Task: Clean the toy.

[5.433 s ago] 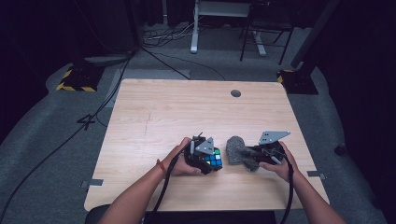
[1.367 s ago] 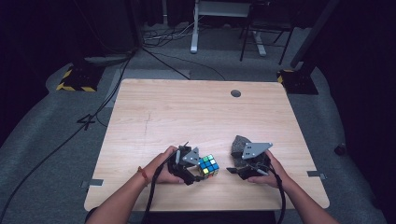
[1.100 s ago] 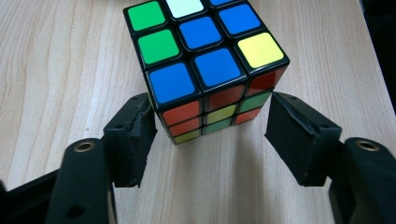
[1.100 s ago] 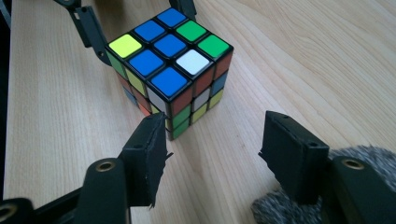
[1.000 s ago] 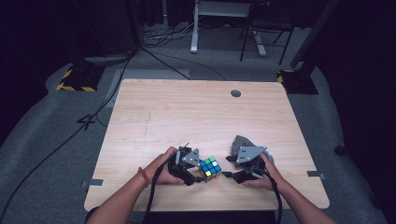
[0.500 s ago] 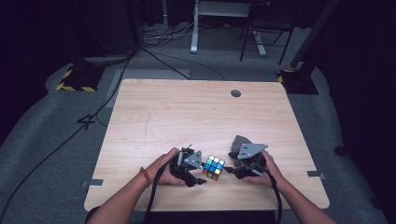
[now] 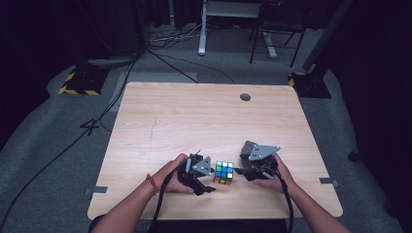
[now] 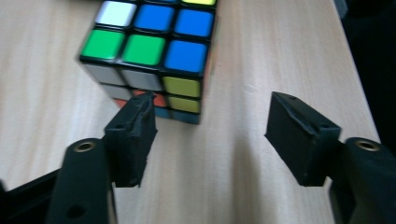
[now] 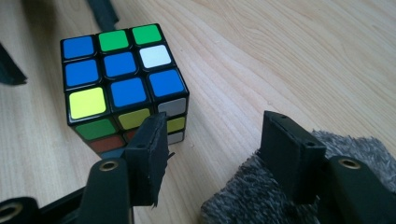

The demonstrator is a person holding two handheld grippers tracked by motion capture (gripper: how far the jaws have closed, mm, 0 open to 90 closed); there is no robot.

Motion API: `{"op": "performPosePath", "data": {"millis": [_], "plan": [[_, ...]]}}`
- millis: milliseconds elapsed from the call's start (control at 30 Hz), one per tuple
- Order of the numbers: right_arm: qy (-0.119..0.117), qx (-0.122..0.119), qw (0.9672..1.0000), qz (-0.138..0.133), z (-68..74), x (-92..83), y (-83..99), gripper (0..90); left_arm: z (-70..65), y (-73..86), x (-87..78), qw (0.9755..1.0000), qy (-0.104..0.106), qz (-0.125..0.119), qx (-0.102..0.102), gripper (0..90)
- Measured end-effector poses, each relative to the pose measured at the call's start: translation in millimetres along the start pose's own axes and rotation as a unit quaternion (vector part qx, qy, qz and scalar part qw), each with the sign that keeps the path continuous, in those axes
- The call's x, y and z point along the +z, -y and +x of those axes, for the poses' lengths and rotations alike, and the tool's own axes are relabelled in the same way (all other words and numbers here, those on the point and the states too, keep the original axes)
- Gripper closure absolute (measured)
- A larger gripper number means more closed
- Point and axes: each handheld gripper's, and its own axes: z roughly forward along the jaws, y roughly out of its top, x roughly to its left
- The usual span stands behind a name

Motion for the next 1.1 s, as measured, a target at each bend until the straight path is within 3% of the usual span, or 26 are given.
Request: {"op": "performPosePath", "data": {"millis": [133,267,367,467,600,800,1100], "plan": [[-0.004,-0.002,1.0000,0.001,-0.4,-3.3,2.2,43.4,6.3,0.8,-7.0,0.9992,-0.026,-0.025,-0.019,24.6],[-0.014,-0.003,0.9999,0.003,-0.8,-4.4,5.3,43.7,11.2,-15.3,-7.1,0.9977,-0.042,-0.048,-0.022,15.8],[-0.022,-0.006,0.9997,0.002,1.0,-2.8,6.0,43.1,10.2,-30.4,-1.7,0.9985,-0.027,-0.049,-0.002,16.5],[-0.027,-0.010,0.9995,-0.008,3.7,-3.9,4.4,42.7,10.9,-35.7,8.5,0.9991,-0.017,-0.038,0.007,16.4],[-0.032,-0.011,0.9992,-0.019,5.8,-5.2,3.2,42.1,14.1,-32.5,16.7,0.9997,-0.014,-0.019,0.005,16.7],[-0.039,-0.015,0.9990,-0.017,8.0,-2.6,2.1,41.4,22.0,-25.2,19.3,0.9996,0.000,-0.024,-0.018,26.1],[-0.044,-0.010,0.9985,-0.032,8.4,-3.3,0.8,41.4,19.3,-21.9,22.5,0.9998,0.003,-0.018,-0.005,27.0]]}}
